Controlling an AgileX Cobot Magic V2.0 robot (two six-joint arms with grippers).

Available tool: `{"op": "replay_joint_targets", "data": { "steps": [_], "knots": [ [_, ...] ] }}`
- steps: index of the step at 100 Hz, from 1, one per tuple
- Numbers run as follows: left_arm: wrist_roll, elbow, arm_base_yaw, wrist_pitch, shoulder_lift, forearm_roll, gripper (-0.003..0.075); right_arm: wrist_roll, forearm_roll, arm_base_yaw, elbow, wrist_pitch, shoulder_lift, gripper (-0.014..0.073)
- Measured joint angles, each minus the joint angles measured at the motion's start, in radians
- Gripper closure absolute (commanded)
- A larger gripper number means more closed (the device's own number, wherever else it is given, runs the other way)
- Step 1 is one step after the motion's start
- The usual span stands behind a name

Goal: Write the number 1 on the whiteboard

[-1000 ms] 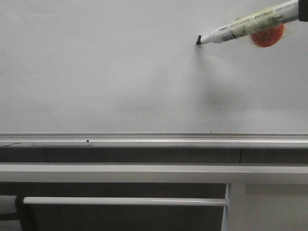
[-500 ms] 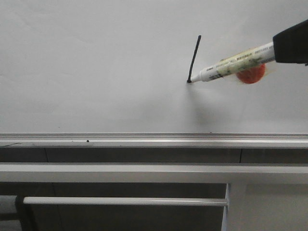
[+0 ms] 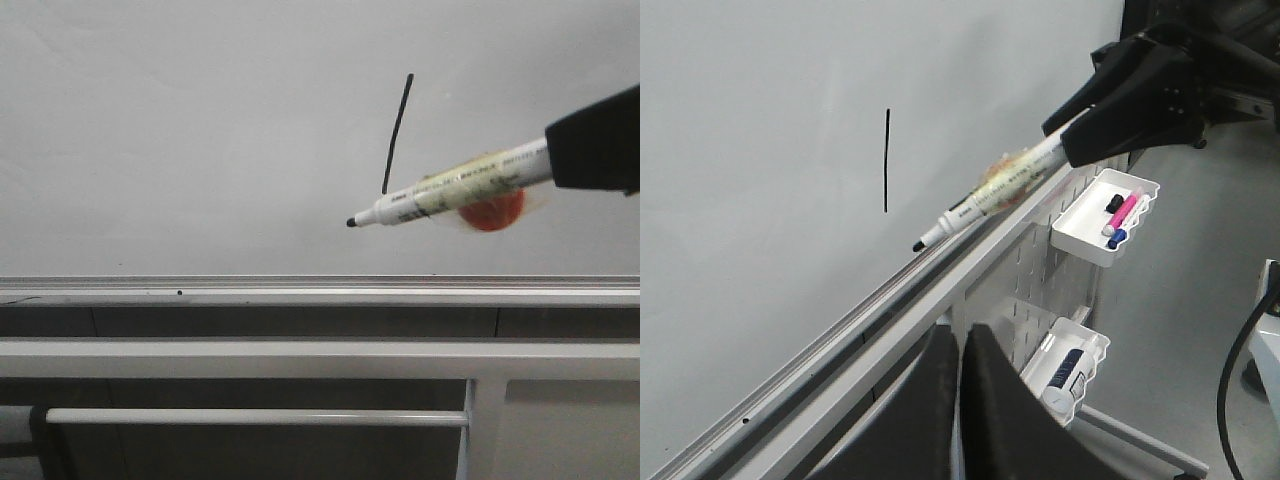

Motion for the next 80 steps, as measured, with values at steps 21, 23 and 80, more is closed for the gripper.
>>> {"op": "replay_joint_targets", "data": {
  "steps": [21, 23, 80],
  "knots": [
    [0.0, 0.0, 0.0, 0.0, 0.0, 0.045, 0.074, 0.022, 0.0, 0.0, 0.049, 0.053, -0.068, 0.0636],
    [0.0, 0.0, 0.0, 0.0, 0.0, 0.053, 0.074, 0.028, 0.0, 0.0, 0.049, 0.056, -0.071, 0.0636],
    [0.0, -0.006, -0.003, -0.09, 0.184, 0.346, 0.0369, 0.032, -0.028, 0.0, 0.049, 0.188, -0.023, 0.0636]
  ]
}}
